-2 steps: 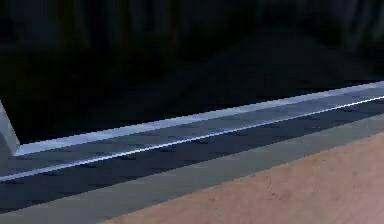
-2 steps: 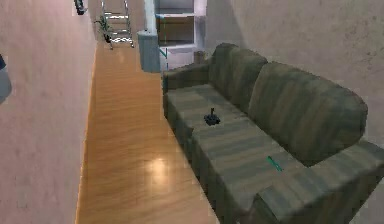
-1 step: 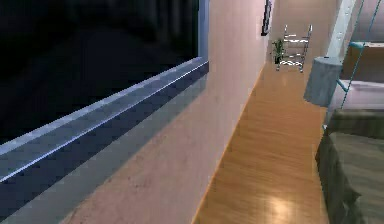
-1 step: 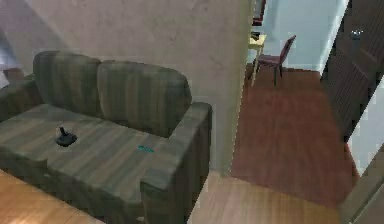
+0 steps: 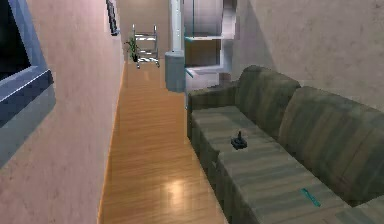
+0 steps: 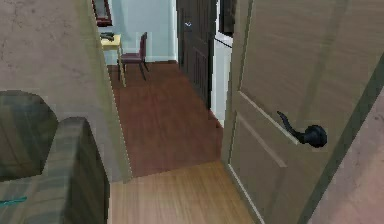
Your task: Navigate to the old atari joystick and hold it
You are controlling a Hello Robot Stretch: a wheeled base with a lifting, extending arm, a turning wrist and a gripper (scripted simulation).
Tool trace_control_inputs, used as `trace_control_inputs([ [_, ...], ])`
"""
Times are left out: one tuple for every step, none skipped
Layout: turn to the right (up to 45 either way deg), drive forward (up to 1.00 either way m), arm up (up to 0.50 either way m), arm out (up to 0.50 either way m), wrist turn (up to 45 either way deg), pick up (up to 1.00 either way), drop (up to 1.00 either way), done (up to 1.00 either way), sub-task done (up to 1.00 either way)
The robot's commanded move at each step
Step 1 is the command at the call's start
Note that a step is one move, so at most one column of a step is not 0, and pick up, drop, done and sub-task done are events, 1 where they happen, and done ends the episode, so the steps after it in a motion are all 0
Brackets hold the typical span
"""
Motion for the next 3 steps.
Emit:
trace_control_inputs([
  [0.0,0.55,0.00,0.00,0.0,0.00,0.00,0.00,0.00],
  [-45.0,0.00,0.00,0.00,0.0,0.00,0.00,0.00,0.00],
  [-18.0,0.00,0.00,0.00,0.0,0.00,0.00,0.00,0.00],
])
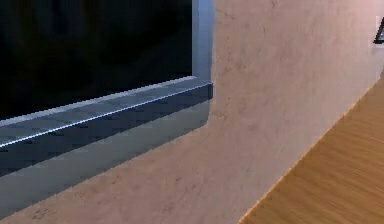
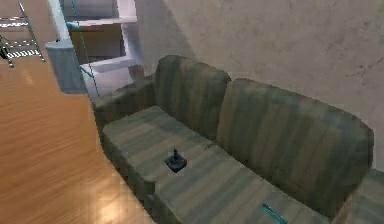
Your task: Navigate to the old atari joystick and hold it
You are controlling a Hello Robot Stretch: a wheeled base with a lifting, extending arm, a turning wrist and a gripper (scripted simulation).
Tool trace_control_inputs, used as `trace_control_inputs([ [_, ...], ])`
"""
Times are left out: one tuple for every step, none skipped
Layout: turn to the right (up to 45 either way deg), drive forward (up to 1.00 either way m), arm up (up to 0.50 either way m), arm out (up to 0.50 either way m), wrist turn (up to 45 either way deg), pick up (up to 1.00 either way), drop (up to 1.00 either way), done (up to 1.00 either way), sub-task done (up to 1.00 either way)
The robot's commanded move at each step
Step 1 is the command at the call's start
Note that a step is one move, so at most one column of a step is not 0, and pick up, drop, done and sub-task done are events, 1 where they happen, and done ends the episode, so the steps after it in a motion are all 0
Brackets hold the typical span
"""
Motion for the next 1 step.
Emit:
trace_control_inputs([
  [45.0,0.00,0.00,0.00,0.0,0.00,0.00,0.00,0.00],
])
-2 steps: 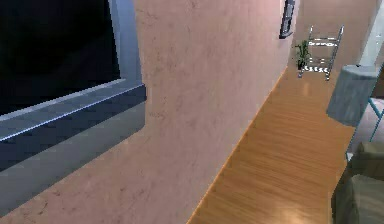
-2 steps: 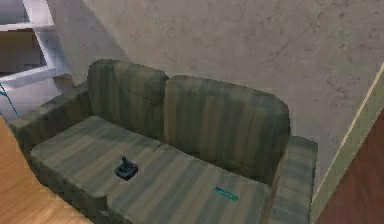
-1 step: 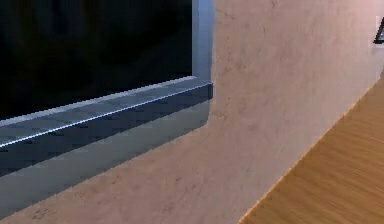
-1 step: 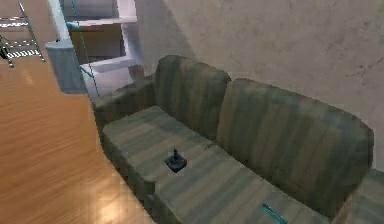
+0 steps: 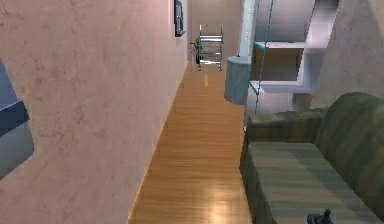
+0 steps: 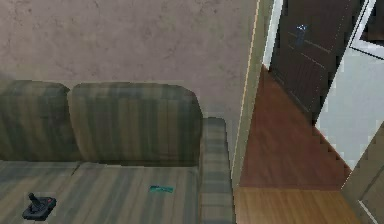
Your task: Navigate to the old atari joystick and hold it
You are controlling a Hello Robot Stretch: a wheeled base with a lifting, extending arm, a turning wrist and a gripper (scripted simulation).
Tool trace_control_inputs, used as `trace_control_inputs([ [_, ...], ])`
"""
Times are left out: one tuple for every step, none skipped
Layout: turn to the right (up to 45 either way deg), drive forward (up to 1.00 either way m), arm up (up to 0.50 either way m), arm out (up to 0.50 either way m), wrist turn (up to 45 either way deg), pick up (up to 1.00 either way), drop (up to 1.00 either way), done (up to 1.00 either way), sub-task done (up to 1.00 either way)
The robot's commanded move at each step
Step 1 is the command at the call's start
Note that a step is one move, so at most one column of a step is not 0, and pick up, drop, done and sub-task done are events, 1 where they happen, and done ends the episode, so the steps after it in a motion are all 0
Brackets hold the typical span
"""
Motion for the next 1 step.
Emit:
trace_control_inputs([
  [18.0,0.00,0.00,0.00,0.0,0.00,0.00,0.00,0.00],
])
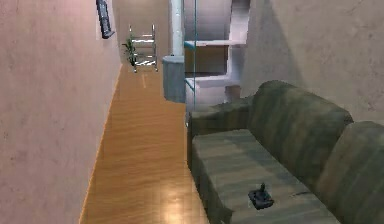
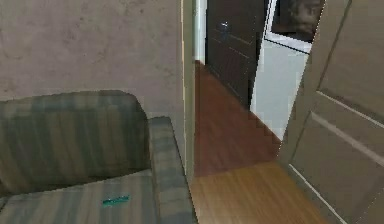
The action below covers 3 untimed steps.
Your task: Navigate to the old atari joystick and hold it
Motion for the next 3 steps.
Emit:
trace_control_inputs([
  [0.0,0.35,0.00,0.00,0.0,0.00,0.00,0.00,0.00],
  [-45.0,0.00,0.00,0.00,0.0,0.00,0.00,0.00,0.00],
  [0.0,0.00,0.50,0.00,0.0,0.00,0.00,0.00,0.00],
])
